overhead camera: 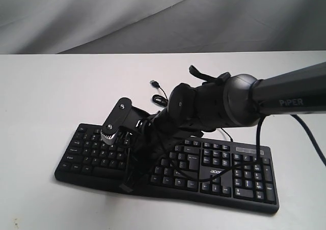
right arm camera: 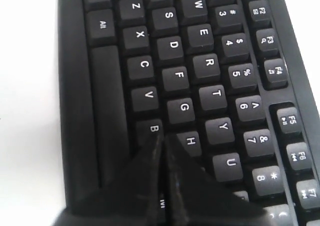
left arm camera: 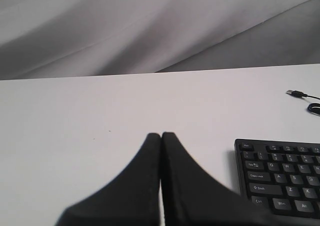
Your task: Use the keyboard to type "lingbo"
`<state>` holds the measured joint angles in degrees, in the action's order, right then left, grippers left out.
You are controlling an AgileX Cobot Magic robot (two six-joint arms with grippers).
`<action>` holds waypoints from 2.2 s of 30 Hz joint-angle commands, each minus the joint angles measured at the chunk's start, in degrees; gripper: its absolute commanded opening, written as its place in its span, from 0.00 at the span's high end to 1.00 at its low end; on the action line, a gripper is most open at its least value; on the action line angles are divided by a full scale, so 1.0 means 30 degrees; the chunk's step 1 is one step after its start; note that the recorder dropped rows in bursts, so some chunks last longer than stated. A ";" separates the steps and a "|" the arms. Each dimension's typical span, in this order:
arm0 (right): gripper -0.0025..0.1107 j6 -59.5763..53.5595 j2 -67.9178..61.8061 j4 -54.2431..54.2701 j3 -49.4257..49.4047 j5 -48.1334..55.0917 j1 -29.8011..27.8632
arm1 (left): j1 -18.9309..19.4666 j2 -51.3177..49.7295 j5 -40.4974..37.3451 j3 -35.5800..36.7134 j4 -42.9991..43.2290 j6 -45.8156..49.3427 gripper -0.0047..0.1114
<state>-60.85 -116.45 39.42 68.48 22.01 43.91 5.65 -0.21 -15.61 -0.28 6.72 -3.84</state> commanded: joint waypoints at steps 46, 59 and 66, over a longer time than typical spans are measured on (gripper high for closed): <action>0.98 -0.0218 -0.1687 -0.0186 0.3003 0.1033 0.0044 | 0.0019 0.0071 0.0211 0.0093 -0.0002 -0.0040 0.96; 0.98 -0.0218 -0.1687 -0.0257 0.3003 0.0671 0.0044 | 0.0019 0.0071 0.0211 0.0093 -0.0002 -0.0040 0.96; 0.98 -0.0218 -0.1687 -0.0257 0.3003 0.0671 0.0044 | 0.0019 0.0071 0.0211 0.0093 -0.0002 -0.0040 0.96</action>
<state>-61.08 -121.43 38.91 77.01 24.50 43.91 5.65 -0.21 -15.61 -0.28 6.72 -3.84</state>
